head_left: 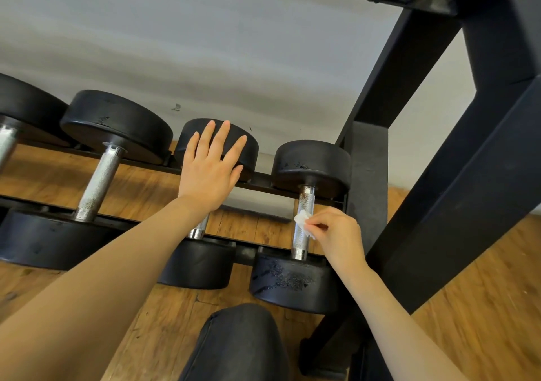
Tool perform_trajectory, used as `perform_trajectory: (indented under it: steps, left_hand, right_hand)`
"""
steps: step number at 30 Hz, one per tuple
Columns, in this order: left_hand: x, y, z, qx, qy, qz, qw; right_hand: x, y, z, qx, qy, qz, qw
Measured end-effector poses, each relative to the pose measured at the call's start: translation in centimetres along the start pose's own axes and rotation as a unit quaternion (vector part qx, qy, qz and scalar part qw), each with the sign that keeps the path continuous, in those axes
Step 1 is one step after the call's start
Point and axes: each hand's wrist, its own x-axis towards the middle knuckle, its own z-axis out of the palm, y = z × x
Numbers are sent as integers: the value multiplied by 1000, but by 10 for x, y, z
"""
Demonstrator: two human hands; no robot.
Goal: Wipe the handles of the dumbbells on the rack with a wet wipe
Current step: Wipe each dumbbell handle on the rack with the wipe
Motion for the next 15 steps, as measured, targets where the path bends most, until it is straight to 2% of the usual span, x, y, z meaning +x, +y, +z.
perform_trajectory:
  steps: [3,7,12,15]
  left_hand:
    - [0,0,1,8,-4,2,1000]
    - [0,0,0,15,-10,5,1000]
    - [0,0,-1,12,-3,9,1000]
    - [0,0,-1,15,2,12,1000]
  right_hand:
    - [3,1,0,43,2,25,999]
    - [4,-4,1,64,9,-22,998]
    - [1,2,2,26,-7,-62,998]
    - [7,3,5,1,8,-79,997]
